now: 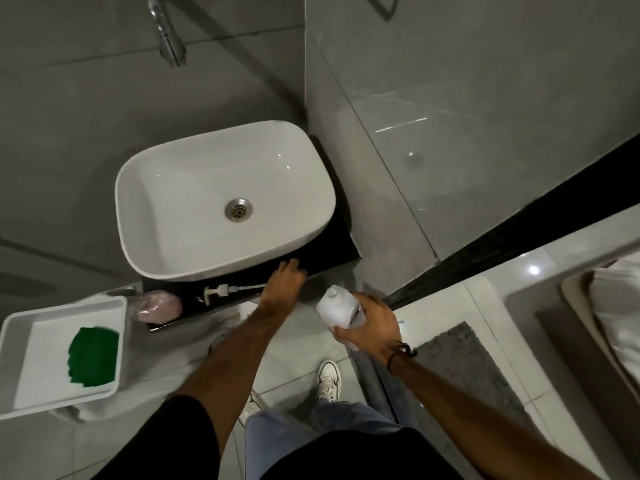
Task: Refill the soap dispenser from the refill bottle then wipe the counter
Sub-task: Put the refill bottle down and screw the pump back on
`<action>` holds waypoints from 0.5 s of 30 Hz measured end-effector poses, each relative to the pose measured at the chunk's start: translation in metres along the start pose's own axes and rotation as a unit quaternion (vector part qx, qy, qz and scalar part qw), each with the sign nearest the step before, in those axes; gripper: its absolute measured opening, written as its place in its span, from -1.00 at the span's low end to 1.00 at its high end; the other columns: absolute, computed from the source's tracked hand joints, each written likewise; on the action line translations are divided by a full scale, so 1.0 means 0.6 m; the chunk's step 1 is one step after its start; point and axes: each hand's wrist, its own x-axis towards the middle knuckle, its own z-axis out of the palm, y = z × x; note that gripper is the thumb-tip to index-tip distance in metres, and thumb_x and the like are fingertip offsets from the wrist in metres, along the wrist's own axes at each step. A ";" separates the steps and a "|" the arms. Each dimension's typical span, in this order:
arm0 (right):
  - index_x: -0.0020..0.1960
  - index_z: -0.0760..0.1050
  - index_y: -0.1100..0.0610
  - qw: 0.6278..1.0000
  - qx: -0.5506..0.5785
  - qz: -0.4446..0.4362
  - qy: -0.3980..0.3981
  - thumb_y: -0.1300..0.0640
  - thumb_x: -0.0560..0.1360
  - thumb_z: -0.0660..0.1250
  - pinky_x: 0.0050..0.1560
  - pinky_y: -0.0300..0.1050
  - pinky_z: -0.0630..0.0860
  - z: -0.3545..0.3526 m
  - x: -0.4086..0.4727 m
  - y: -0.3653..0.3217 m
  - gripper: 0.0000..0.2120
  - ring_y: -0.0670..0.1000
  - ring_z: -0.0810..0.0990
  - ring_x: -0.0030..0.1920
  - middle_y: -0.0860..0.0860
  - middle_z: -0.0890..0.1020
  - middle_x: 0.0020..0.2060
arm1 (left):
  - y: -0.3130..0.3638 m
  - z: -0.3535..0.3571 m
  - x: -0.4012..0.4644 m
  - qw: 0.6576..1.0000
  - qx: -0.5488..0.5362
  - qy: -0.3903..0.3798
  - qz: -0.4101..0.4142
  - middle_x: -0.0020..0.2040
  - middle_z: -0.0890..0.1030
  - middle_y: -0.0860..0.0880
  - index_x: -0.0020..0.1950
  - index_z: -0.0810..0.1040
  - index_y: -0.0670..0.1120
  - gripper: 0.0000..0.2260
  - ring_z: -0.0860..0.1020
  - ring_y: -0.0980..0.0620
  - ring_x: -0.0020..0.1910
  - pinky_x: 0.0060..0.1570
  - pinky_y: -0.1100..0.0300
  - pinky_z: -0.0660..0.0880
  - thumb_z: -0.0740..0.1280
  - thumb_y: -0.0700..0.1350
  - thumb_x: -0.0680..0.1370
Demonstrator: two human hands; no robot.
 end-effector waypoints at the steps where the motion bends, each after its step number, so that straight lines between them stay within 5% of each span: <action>1: 0.28 0.39 -0.19 1.000 -0.002 -0.003 -0.004 -0.33 0.12 0.54 0.00 -0.24 0.55 -0.001 0.002 0.004 -0.21 -0.10 0.56 0.05 -0.18 0.57 0.07 | 0.000 -0.003 -0.003 1.000 -0.024 0.008 -0.010 0.30 0.49 -0.18 0.29 0.53 -0.16 -0.72 0.45 -0.18 0.26 0.22 0.00 0.45 0.24 -0.31 0.60; 7: 0.27 0.44 -0.17 0.998 -0.035 -0.052 -0.027 -0.36 0.14 0.50 0.01 -0.18 0.58 -0.008 0.020 -0.001 -0.25 -0.06 0.61 0.03 -0.14 0.63 0.05 | 0.036 -0.061 -0.039 0.953 -0.297 0.047 -0.025 0.00 0.70 -0.09 0.10 0.67 -0.15 -0.80 0.65 -0.02 -0.06 0.01 0.18 0.56 0.43 -0.08 0.55; 12: 0.21 0.49 -0.13 0.993 -0.054 -0.101 -0.036 -0.30 0.18 0.55 0.01 -0.15 0.59 -0.007 0.029 -0.020 -0.34 -0.05 0.61 -0.01 -0.11 0.63 0.02 | 0.051 -0.095 -0.062 0.978 -0.210 -0.001 -0.012 -0.16 0.69 -0.13 -0.07 0.66 -0.21 -0.74 0.65 -0.08 -0.16 -0.08 0.11 0.57 0.40 0.01 0.57; 15: 0.14 0.53 -0.10 0.990 -0.067 -0.113 -0.040 -0.27 0.18 0.56 0.00 -0.17 0.58 -0.006 0.032 -0.035 -0.41 -0.04 0.62 -0.02 -0.12 0.63 -0.02 | 0.055 -0.109 -0.067 0.989 -0.149 -0.017 -0.015 -0.08 0.69 -0.15 -0.03 0.63 -0.20 -0.76 0.65 -0.13 -0.07 -0.03 0.08 0.58 0.41 -0.01 0.53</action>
